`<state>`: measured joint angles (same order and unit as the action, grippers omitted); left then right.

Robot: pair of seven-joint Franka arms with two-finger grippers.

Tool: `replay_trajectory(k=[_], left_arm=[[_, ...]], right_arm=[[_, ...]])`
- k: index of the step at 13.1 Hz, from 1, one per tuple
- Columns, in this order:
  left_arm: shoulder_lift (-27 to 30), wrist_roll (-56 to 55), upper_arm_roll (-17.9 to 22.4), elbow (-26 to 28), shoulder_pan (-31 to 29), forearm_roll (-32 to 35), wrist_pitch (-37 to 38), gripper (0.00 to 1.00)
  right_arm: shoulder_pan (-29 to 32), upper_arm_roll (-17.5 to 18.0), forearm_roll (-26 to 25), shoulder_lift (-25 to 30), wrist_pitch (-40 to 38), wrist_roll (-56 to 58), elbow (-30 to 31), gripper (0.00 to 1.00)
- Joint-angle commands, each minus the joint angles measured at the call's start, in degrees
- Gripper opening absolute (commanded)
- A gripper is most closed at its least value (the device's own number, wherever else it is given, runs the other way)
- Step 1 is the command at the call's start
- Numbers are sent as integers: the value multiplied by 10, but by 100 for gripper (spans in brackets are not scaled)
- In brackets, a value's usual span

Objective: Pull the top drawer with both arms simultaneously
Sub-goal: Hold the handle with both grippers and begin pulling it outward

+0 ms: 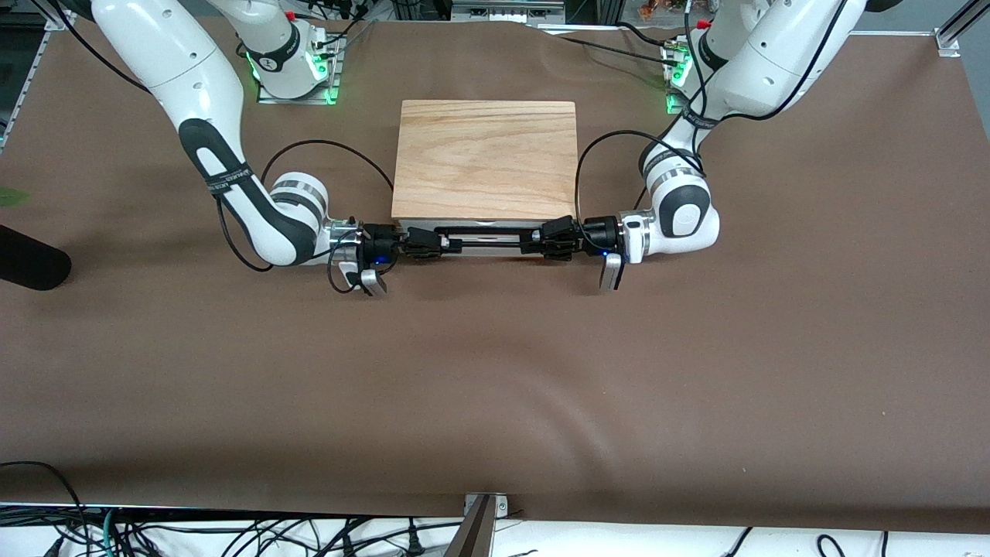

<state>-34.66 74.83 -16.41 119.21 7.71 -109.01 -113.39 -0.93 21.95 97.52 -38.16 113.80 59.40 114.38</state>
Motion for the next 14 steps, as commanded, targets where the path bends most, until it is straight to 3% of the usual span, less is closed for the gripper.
replay_trajectory(k=[1, 6, 7, 8, 14], left_arm=[[13, 23, -6, 23, -2, -13, 12, 34], [4, 24, -7, 23, -2, -16, 22, 21], [3, 25, -6, 23, -1, -16, 34, 7], [3, 29, -6, 23, -2, -16, 37, 1], [1, 33, -6, 23, -2, -16, 40, 0]], right_arm=[[1, 6, 7, 4, -2, 6, 0, 0], [1, 6, 7, 5, -1, 3, -1, 0], [1, 6, 7, 5, -2, 3, -2, 0], [1, 6, 7, 5, -2, 3, -3, 0], [1, 6, 7, 5, -2, -1, -10, 0]])
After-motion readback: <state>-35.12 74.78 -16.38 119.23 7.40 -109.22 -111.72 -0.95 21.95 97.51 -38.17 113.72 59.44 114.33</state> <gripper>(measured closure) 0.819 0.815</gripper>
